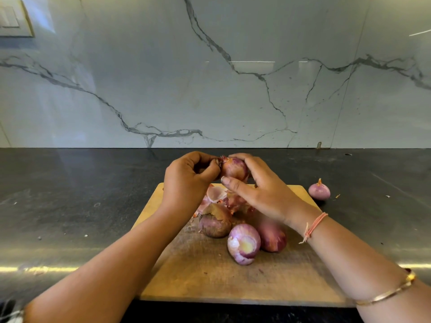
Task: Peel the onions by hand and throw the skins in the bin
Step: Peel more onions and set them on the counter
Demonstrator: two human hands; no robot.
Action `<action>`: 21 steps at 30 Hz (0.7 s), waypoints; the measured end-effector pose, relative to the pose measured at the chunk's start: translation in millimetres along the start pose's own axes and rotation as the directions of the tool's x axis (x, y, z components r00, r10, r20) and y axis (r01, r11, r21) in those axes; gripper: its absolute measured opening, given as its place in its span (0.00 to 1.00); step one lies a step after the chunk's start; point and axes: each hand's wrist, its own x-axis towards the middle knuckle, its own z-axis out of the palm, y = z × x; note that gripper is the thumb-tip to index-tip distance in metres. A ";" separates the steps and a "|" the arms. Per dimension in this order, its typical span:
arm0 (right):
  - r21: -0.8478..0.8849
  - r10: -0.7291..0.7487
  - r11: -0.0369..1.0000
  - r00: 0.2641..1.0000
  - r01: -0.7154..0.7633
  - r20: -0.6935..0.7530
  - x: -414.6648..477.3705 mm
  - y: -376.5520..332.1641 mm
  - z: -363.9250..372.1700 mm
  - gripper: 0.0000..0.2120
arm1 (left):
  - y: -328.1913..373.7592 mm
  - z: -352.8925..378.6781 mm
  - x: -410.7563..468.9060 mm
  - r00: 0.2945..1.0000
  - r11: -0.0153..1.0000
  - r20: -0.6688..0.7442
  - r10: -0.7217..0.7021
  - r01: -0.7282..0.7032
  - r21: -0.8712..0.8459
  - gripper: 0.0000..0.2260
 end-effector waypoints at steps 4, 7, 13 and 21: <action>-0.178 -0.068 0.983 0.991 0.047 -0.113 0.0 -0.9 -2.8 0.31 | -0.9 0.2 0.2 1.000 1.000 0.007 -0.003 0.003 0.010 0.06; -0.150 -0.107 0.984 0.989 0.092 -0.097 -0.3 -1.7 -4.4 0.22 | -0.9 0.4 -0.6 1.000 1.000 0.020 0.008 -0.009 0.014 0.08; 0.066 -0.076 0.995 0.995 0.080 -0.070 2.1 2.7 -4.8 0.13 | 0.3 0.1 -1.5 0.999 1.000 0.053 0.011 -0.010 -0.028 0.08; 0.348 0.002 0.937 0.999 0.011 -0.036 7.5 7.5 -3.7 0.14 | 4.3 0.4 -3.1 0.996 0.995 0.078 0.051 -0.044 -0.090 0.09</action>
